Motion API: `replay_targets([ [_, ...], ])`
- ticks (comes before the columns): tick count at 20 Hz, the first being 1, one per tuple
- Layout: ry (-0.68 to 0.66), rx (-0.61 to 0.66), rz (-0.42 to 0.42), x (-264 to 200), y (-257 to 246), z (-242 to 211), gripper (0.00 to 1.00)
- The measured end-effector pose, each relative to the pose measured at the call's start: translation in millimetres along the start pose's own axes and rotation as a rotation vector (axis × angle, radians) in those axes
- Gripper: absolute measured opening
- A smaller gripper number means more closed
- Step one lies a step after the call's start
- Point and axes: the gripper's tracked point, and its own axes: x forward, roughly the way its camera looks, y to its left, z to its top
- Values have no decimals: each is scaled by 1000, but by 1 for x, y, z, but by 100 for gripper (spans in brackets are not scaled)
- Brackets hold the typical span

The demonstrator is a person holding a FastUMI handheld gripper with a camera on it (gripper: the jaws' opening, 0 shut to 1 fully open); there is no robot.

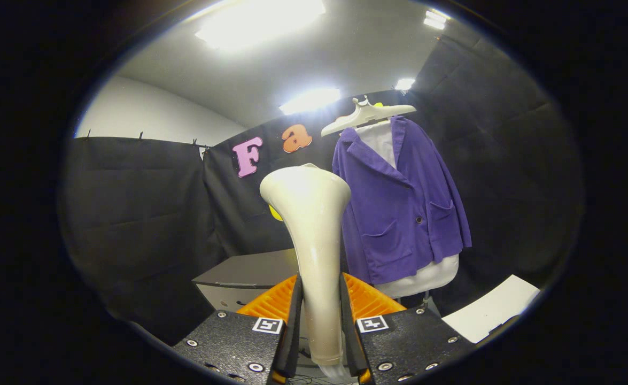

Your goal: Iron the clothes twice with a garment steamer, once on the left side and once on the right side.

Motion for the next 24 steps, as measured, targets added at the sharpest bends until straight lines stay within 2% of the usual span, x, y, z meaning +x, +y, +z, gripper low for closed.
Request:
replay_targets([
  [24, 29, 18, -14, -13, 1, -14, 36],
])
